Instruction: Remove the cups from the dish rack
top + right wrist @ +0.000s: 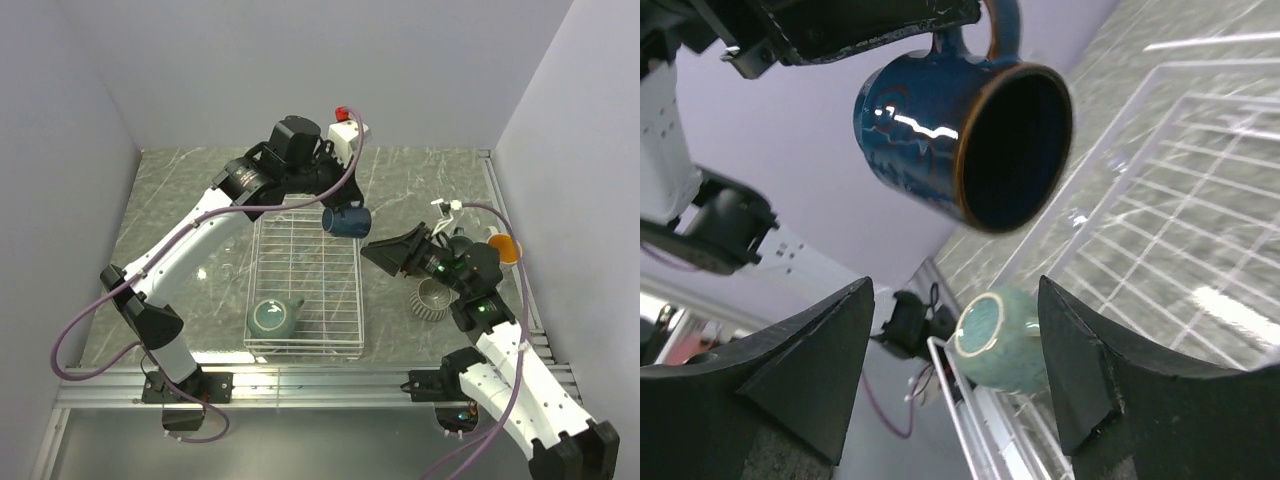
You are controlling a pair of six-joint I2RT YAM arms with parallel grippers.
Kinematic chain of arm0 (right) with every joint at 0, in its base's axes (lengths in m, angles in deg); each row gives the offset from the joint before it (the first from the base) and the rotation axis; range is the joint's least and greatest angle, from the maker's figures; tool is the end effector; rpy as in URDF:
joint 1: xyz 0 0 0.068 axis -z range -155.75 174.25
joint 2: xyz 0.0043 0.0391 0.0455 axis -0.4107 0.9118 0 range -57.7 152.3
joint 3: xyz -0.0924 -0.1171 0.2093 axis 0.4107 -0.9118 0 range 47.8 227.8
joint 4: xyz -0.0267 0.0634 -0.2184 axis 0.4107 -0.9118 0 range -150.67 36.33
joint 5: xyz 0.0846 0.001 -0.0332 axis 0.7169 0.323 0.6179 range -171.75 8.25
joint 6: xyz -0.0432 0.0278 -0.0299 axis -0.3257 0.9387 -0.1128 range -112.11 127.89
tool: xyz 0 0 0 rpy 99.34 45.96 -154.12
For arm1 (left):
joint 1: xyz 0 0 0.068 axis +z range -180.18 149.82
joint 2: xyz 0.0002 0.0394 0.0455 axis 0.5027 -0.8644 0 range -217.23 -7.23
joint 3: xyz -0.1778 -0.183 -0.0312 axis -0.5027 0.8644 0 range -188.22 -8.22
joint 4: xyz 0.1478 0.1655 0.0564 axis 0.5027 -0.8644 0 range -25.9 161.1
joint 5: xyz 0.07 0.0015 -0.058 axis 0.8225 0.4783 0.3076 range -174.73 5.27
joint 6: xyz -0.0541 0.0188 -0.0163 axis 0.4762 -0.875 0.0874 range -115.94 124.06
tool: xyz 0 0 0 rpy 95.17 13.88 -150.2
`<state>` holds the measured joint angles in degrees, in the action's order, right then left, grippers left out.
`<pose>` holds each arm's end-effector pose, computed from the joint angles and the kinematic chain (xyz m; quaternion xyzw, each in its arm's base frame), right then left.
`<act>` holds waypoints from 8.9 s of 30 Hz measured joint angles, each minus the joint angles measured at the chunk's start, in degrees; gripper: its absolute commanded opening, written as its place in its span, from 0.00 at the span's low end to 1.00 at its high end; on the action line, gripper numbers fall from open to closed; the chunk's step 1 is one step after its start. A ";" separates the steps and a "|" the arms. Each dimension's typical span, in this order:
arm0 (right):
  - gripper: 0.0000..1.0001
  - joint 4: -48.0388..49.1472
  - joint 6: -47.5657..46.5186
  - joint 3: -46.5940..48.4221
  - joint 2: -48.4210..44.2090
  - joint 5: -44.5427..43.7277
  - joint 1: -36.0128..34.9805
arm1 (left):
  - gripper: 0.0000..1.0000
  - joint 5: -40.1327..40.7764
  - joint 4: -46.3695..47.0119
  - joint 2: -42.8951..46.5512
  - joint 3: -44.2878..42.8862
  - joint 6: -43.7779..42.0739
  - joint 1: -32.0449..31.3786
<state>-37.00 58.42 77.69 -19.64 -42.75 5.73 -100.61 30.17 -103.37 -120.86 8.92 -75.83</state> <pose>0.1317 0.0730 0.3116 -0.0735 0.6613 0.5842 0.4648 0.2265 -0.2488 0.4289 0.3603 0.7544 -0.3339 0.4355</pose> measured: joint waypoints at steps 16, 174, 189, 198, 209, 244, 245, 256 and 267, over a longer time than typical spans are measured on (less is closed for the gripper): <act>0.46 5.99 -1.03 3.61 5.75 -3.80 -3.52 | 0.00 -8.37 -0.46 -0.13 0.00 0.87 -0.13; 0.66 -36.81 -12.98 16.26 -6.25 -18.18 14.23 | 0.00 18.71 -6.97 1.62 20.35 -17.14 1.99; 0.74 -15.76 -15.08 20.65 20.68 -13.16 -15.85 | 0.00 6.03 -2.71 6.88 14.80 -9.68 7.54; 0.21 -11.93 -15.30 23.10 27.61 -12.57 -20.70 | 0.00 3.30 -3.10 6.88 14.80 -9.73 8.09; 0.00 -18.23 -13.97 23.74 24.96 -17.22 -22.10 | 0.66 -2.86 2.38 6.91 17.64 -8.11 8.26; 0.00 -46.21 -12.50 7.28 24.92 -33.14 -18.16 | 0.99 -0.70 2.78 9.31 21.38 -8.72 8.11; 0.00 -45.83 -12.72 6.88 25.16 -33.07 -17.97 | 0.99 -0.70 2.78 9.31 21.38 -8.72 8.11; 0.00 -42.84 -14.34 6.32 26.95 -33.88 -15.76 | 0.99 -0.70 3.04 9.31 21.38 -8.72 8.11; 0.39 -42.01 -15.26 6.45 28.85 -34.97 -15.67 | 0.99 -0.70 3.02 9.31 21.38 -8.74 8.11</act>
<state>-79.01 43.16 84.14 9.21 -77.72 -9.94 -101.31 33.18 -94.06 -99.49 0.18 -67.72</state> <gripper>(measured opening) 0.341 0.993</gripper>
